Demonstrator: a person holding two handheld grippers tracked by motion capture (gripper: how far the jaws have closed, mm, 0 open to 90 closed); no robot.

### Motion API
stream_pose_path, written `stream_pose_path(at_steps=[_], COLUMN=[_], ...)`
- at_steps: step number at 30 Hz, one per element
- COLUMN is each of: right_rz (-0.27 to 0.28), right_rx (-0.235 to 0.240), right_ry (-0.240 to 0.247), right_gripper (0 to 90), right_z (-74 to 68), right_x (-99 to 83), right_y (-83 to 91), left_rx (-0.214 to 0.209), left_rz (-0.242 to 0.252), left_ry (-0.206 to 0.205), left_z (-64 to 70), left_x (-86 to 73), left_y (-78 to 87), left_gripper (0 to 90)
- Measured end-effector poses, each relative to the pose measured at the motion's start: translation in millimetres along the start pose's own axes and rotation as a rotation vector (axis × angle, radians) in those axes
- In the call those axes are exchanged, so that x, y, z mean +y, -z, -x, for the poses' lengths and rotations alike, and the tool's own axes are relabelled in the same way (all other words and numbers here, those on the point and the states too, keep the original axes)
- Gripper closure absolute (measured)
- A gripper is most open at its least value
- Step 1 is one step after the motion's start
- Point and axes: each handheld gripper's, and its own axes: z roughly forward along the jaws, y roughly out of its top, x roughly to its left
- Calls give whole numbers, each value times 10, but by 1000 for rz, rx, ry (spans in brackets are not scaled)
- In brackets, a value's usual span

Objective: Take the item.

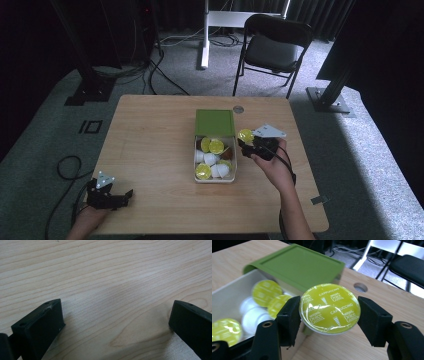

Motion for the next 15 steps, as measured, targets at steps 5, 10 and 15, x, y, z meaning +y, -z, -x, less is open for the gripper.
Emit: stream_pose_path(at_steps=[5, 10, 15], right_rz=[-4, -13, -16], right_rx=[-49, -120, -192], right_ry=[-40, -79, -122], right_gripper=[380, 380, 380], right_z=[115, 244, 397], right_x=[-98, -208, -336], right_y=[-72, -175, -295], left_rx=[1, 1, 1], left_rz=[-1, -1, -1], left_ry=[-4, -3, -3], left_z=[-3, -2, -2], left_x=[1, 0, 0], left_y=[1, 0, 1], left_gripper=[5, 5, 5])
